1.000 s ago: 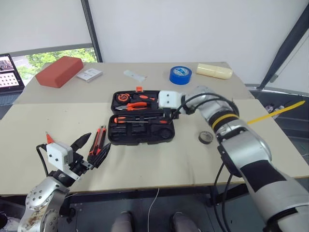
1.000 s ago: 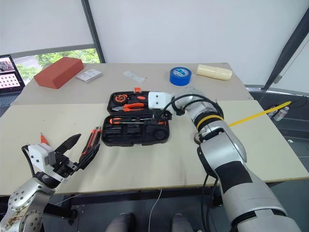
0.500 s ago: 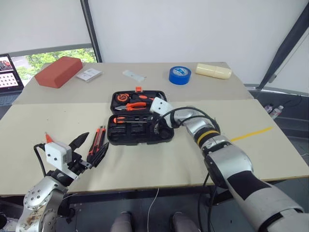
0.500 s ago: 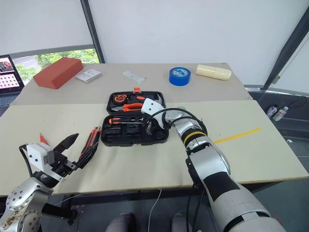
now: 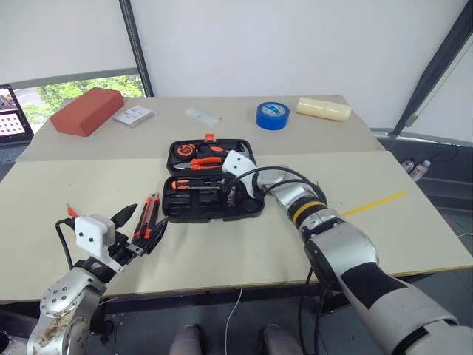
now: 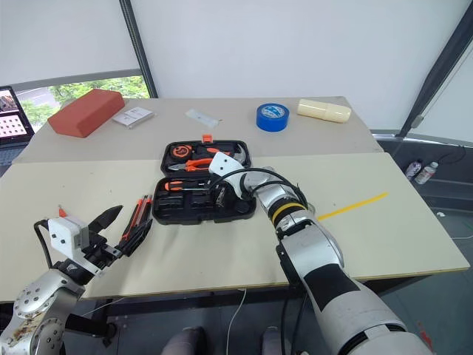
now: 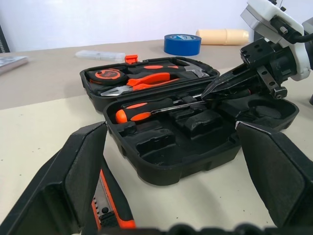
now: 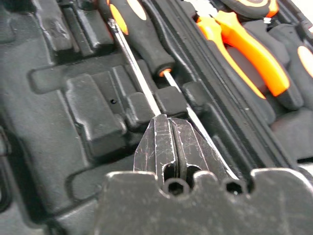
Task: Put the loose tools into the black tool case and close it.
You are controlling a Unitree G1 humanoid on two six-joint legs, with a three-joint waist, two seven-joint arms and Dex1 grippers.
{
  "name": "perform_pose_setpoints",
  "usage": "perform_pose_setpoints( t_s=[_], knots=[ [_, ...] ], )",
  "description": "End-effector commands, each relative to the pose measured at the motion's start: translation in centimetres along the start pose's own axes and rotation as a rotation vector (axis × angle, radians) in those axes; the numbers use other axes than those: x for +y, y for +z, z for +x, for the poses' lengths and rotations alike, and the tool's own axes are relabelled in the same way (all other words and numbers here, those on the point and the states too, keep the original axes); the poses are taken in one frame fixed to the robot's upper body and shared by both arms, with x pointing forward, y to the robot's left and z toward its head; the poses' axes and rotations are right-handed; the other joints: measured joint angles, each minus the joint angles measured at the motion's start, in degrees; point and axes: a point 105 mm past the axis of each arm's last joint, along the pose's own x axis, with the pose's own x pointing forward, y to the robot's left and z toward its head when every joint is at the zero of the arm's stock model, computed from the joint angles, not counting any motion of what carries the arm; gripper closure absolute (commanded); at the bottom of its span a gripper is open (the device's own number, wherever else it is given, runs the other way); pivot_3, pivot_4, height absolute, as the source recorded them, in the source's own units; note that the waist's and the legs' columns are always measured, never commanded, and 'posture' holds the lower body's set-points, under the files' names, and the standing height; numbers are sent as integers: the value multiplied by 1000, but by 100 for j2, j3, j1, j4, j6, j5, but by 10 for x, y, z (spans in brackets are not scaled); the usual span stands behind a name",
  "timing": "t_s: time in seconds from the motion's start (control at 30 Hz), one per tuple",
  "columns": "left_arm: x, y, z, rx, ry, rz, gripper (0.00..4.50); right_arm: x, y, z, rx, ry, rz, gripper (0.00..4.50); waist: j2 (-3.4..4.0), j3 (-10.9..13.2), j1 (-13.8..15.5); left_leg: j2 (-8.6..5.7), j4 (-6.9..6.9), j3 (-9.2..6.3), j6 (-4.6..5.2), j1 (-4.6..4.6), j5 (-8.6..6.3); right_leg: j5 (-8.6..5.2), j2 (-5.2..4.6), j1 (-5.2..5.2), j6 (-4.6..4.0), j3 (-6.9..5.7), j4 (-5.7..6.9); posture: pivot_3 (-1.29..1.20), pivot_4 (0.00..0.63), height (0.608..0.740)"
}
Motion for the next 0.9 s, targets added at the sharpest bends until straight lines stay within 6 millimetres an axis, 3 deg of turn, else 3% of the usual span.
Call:
perform_pose_setpoints(
  t_s=[0.03, 0.13, 0.2, 0.27, 0.37, 0.43, 0.6, 0.7, 0.83, 0.9],
  knots=[
    [0, 5, -1, 2, 13, 38, 0, 4, -7, 1, 68, 31, -25, 4476, 0, 0, 2, 0, 0, 0, -3, 0, -2, 0, 0, 0, 0, 0, 0, 0, 150, 740],
    [0, 5, -1, 1, 19, 34, 0, 1, 8, 0, -6, 25, -21, 4476, 0, 0, 1, 0, 1, 0, -5, 0, -3, 0, 0, 1, 0, 0, -1, 0, 150, 740],
    [0, 7, -2, -17, 17, 30, 0, -1, 36, -5, -157, 43, -23, 4476, -1, 0, 2, 0, 0, 0, -6, 0, -3, 0, -1, 0, 0, 0, -1, 0, 150, 740],
    [3, 13, -7, -49, 27, 19, 0, -4, 64, -17, -342, 70, -19, 4476, 0, 1, -7, 0, 0, 0, -5, -5, -3, 0, 0, -4, 0, 1, -2, 0, 150, 740],
    [7, 20, -21, -87, 28, 2, 0, -9, 83, -44, -531, 124, -54, 4476, 0, 2, -17, 4, -5, 0, -1, -8, -1, 0, 3, -8, 0, 1, -2, 0, 150, 740],
    [13, 24, -35, -105, 46, 2, 0, -15, 80, -64, -609, 137, -36, 4476, 0, 1, 4, 4, -10, 0, -1, -8, -1, 0, 3, -6, 1, -1, -4, 0, 150, 740],
    [44, 23, -86, -51, 196, 31, 0, -9, 44, -118, -677, 169, -56, 2851, -8, -3, 97, 2, -9, 2, -7, -10, -4, -2, -5, 2, 1, -5, -20, 0, 150, 740],
    [70, 15, -129, 25, 354, 41, 0, 1, 25, -152, -747, 135, -52, 1808, -8, -3, 95, 1, -8, 7, -20, -12, -13, -4, -9, -2, -2, -4, -27, 0, 150, 740],
    [100, 3, -187, 103, 612, 1, 0, 17, 1, -182, -777, 68, -13, 291, -7, -3, 15, 8, -9, 6, -47, 4, -29, -40, -3, -5, -55, -4, -13, 0, 150, 740],
    [106, -4, -209, 156, 726, -44, 0, 27, -15, -192, -730, 65, -7, 30, -13, -2, 10, 9, -8, 6, -50, 20, -31, -55, -3, 7, -36, -3, -11, 0, 150, 740]
  ],
)
